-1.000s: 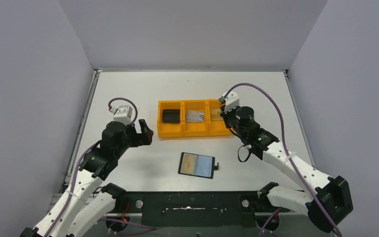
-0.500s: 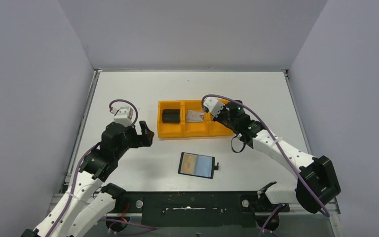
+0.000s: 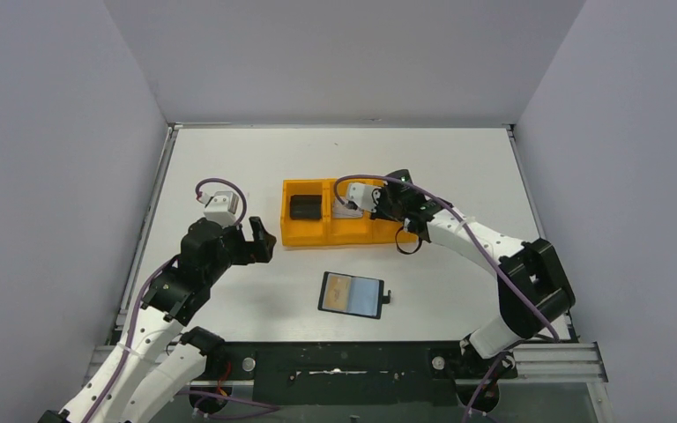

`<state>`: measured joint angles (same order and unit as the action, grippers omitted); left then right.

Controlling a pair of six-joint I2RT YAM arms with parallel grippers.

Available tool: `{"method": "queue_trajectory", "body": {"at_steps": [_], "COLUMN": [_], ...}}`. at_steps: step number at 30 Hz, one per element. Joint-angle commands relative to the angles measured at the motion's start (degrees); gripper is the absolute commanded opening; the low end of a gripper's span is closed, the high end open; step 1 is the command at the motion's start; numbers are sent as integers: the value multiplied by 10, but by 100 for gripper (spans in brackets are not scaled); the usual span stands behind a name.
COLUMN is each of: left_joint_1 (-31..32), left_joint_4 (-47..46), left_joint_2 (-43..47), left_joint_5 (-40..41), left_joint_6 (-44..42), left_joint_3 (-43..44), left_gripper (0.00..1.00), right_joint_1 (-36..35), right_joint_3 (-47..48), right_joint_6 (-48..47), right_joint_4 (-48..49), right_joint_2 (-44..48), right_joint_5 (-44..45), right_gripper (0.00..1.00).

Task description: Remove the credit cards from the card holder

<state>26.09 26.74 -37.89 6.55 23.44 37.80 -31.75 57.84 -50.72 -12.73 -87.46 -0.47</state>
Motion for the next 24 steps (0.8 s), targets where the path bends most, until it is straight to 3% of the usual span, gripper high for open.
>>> {"method": "queue_trajectory", "body": {"at_steps": [1, 24], "left_joint_1": [-3, -3], "left_joint_4": [-33, -35], "left_joint_2": [5, 1], "left_joint_5": [-14, -29], "left_joint_6": [-9, -12], "left_joint_3": [5, 2], "left_gripper": [93, 93], "right_joint_1": [8, 64], "right_joint_3": [32, 83], "right_joint_6": [-47, -156], "right_joint_4": [-1, 58], "right_joint_2": [-27, -129], "right_joint_5": [12, -67], "right_gripper": [0, 0]}}
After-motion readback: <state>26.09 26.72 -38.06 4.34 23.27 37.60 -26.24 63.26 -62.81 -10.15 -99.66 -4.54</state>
